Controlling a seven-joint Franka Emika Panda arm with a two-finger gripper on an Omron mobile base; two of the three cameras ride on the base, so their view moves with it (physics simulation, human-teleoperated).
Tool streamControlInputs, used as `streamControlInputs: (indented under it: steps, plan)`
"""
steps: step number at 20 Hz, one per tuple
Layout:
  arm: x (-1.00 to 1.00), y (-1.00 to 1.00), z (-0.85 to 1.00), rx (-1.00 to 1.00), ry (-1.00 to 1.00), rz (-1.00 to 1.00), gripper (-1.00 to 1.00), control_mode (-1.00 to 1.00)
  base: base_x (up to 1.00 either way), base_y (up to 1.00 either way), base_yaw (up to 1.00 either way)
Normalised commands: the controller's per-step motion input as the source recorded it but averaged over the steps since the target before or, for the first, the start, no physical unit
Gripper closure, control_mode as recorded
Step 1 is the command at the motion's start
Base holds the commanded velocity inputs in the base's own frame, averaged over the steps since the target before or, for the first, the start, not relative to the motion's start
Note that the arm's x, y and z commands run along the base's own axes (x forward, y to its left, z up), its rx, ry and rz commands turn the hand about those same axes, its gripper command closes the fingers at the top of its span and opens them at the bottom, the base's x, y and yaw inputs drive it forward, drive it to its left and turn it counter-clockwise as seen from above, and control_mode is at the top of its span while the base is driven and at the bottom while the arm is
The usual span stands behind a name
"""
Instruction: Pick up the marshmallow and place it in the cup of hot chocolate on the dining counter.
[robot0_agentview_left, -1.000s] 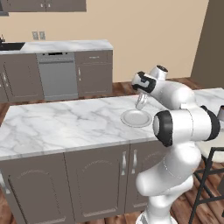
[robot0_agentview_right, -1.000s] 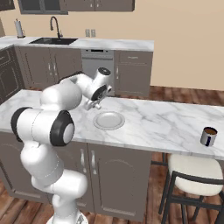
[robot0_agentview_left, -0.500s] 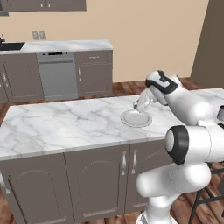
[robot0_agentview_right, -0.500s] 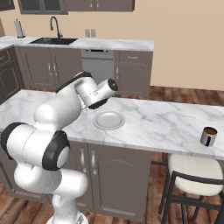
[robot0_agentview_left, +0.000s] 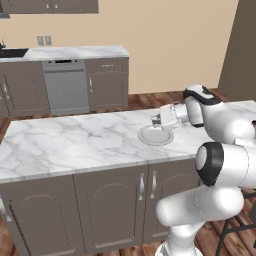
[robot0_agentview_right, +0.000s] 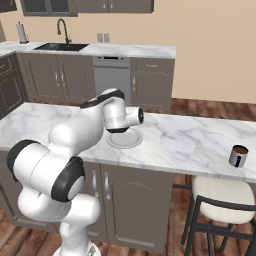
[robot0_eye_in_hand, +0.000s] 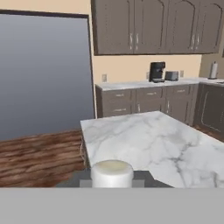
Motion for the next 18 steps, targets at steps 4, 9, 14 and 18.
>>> streamControlInputs:
  steps: [4,9,14,18]
  plan:
    - [-0.04,0.0,0.3,0.0,-0.01,0.04,1.0,-1.0,0.0,0.0,0.0]
    - [-0.28,0.03,0.35,0.04,-0.02,0.05,1.0,-1.0,0.0,0.0,0.0]
    - [-0.46,0.07,0.32,0.16,-0.05,0.13,1.0,-1.0,0.0,0.0,0.0]
    - [-0.49,0.16,0.26,0.19,-0.06,0.14,1.0,-1.0,0.0,0.0,0.0]
